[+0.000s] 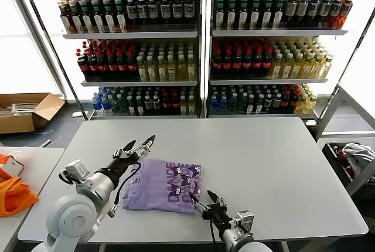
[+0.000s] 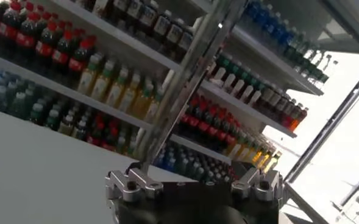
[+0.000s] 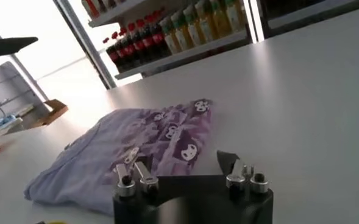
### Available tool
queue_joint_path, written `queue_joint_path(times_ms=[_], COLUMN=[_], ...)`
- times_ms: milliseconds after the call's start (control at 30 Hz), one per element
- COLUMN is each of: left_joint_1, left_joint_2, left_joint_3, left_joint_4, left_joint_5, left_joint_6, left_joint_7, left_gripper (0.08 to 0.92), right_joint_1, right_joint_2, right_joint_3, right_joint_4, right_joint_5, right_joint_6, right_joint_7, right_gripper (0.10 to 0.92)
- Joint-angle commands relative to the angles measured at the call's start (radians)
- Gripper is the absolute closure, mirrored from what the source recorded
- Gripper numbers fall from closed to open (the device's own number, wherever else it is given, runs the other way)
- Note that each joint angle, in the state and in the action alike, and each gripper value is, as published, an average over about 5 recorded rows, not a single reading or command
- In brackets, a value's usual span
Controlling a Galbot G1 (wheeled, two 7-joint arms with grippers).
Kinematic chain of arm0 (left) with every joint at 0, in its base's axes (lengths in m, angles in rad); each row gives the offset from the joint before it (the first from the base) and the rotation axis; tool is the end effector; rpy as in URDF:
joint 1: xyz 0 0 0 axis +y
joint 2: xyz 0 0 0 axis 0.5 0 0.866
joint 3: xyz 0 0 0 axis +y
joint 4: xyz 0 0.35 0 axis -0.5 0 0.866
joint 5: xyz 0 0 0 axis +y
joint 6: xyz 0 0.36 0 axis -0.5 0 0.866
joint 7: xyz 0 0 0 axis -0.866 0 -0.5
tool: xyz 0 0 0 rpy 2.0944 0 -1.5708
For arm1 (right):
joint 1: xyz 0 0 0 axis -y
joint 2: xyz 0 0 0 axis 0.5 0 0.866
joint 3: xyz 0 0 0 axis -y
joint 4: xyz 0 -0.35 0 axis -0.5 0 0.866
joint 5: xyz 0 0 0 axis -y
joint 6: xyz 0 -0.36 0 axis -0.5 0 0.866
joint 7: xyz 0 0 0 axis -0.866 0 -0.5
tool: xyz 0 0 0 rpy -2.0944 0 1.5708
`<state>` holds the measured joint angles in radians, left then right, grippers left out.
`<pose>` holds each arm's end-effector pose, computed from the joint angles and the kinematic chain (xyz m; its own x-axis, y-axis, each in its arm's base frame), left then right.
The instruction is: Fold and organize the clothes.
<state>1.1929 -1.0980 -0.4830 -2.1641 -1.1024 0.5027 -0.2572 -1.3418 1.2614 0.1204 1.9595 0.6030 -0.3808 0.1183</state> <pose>0.2750 0.0569 -0.1798 -0.9162 0.3525 0.1904 0.2183 0.8377 -0.5006 0.2226 0.0595 -0.3217 -0.7907 -0.4714 0.3907 -0.3217 0.8628 0.3900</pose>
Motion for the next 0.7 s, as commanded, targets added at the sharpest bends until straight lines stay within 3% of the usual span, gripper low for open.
queue_joint_path(times_ms=[33, 567, 700], left_joint_1=[0.083, 0.108, 0.128], left_joint_2=[0.005, -0.009, -0.009], left_joint_3=[-0.12, -0.13, -0.148], left_joint_4=[-0.048, -0.055, -0.059], left_joint_5=[0.042, 0.047, 0.046], left_joint_6=[-0.005, -0.005, -0.005], left_joint_7=[0.026, 0.016, 0.018], left_gripper=[0.177, 0.177, 0.177], right_joint_1=[0.081, 0.012, 0.005], right_joint_2=[0.002, -0.041, -0.082], right_joint_3=[-0.107, 0.061, 0.14], right_joint_4=[-0.062, 0.0, 0.025], right_joint_5=[0.082, 0.016, -0.003], right_joint_6=[-0.062, -0.069, -0.098], right_joint_7=[0.054, -0.028, -0.06], right_gripper=[0.398, 0.856, 0.908])
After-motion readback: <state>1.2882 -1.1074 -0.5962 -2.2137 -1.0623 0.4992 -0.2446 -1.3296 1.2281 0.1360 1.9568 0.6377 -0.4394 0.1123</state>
